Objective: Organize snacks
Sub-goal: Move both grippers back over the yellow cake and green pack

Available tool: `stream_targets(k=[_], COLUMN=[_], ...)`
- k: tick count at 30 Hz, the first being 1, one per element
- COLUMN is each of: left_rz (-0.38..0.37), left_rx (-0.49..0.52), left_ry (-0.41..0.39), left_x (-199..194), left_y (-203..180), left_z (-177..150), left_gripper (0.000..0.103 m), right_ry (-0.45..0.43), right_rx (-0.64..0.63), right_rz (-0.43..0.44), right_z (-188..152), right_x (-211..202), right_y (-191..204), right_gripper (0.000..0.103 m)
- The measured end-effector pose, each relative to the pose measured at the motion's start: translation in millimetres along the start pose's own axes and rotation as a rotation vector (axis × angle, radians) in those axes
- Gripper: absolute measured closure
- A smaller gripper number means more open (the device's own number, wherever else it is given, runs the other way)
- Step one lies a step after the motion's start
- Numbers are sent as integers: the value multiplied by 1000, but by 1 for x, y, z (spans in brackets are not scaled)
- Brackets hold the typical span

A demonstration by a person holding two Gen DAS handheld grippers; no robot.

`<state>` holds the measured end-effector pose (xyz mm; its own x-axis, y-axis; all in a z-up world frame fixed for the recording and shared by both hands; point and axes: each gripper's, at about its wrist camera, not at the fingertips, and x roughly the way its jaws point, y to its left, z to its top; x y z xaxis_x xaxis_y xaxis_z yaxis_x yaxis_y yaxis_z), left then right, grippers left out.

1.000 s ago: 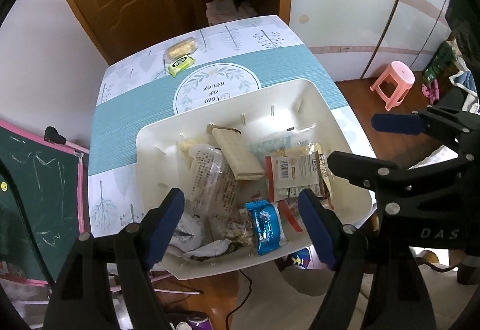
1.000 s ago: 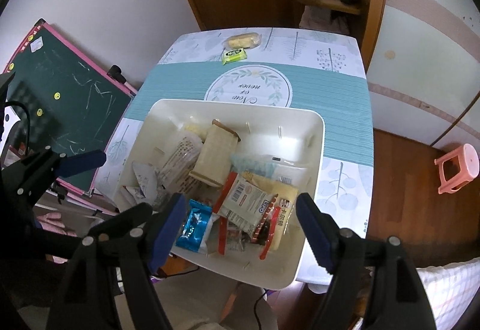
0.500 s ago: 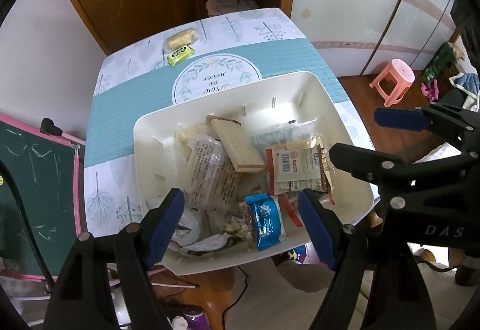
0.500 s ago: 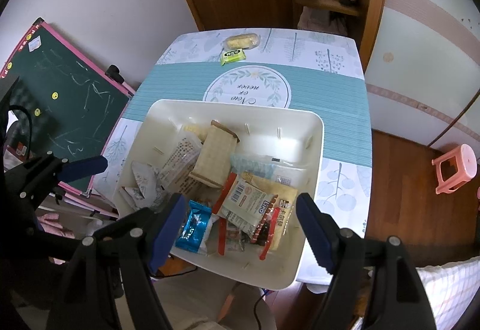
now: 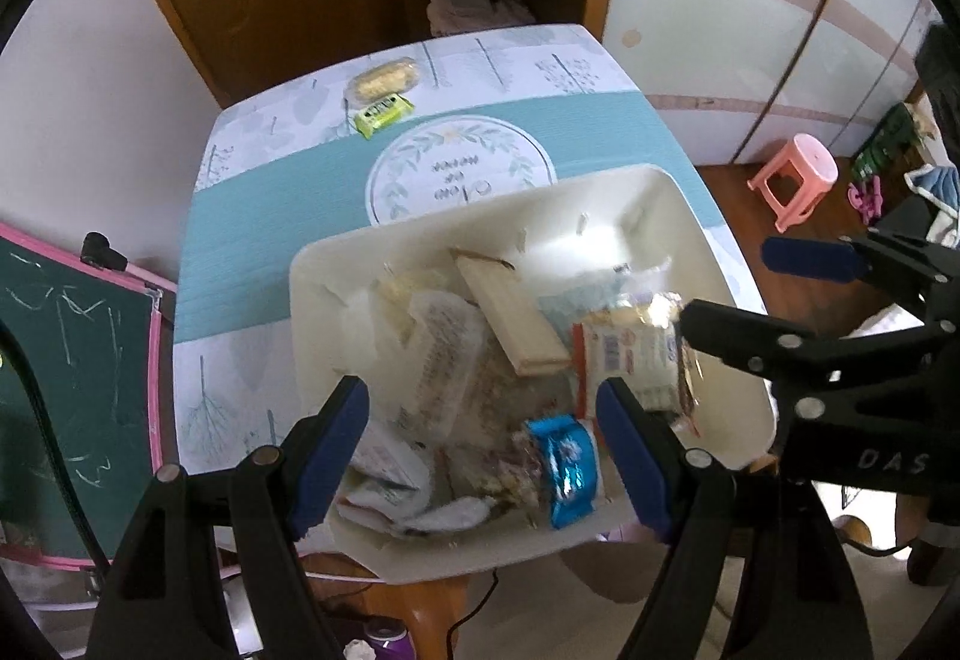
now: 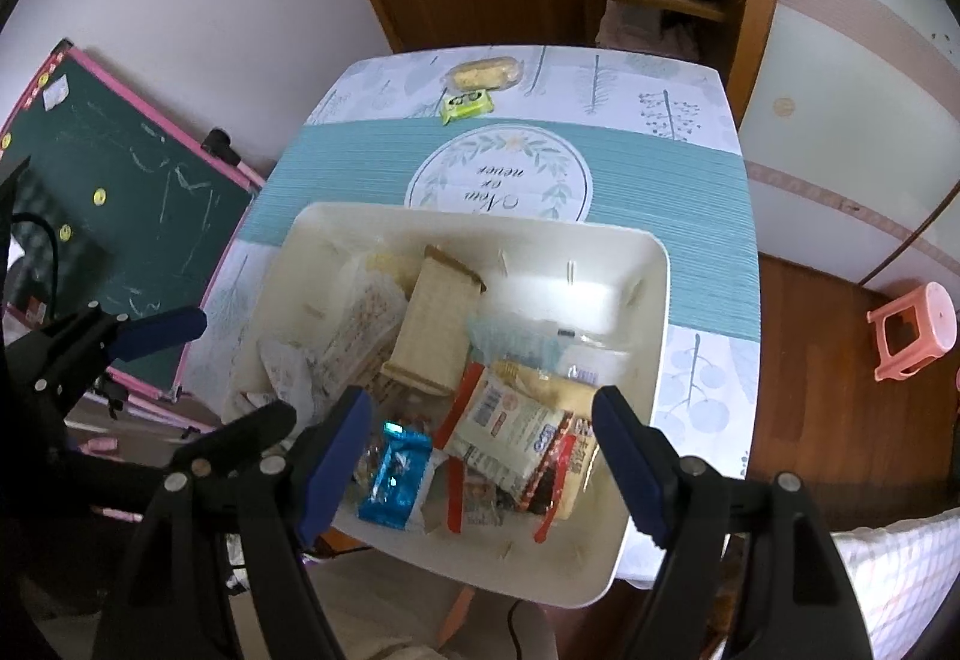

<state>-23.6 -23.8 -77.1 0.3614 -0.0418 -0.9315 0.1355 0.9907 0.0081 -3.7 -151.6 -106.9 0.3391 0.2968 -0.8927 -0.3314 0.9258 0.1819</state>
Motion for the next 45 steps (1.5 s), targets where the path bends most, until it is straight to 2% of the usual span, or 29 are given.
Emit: stream_targets(k=[6,10,15,18,21,25,32,39,45], left_rz=[-16,-23,1,15,26,4,-60,-96,-62], left_rx=[-88,-133,-105,-56,13,121,199,247,312], left_ry=[-49,-69,-100,-117,-123,-105,-83,-36,6], left_x=[1,7,16,27,48,94,185,263,304], left_y=[38,71,100,113,118,120,129,136,133], left_z=[32,64,103,131,158,190,234,256,262], left_gripper=[26,26,26,24,23,23,23,23,23], right_ry=[-2,-18,-68,-98,-112,-119,-57,38,90], right_rx=[48,47,49,47,64,114,215,341,422], right_rz=[1,-13,-18,-29,-26,-24,9,43,58], right_z=[23,48,97,130,165,209,275,308,317], right_x=[5,8,7,8,16,39,112,194,238], right_y=[-8,-7,-8,-10,-14,-24,-42,-64,-81], right_gripper=[27,27,27,27,27,27,27,27,27])
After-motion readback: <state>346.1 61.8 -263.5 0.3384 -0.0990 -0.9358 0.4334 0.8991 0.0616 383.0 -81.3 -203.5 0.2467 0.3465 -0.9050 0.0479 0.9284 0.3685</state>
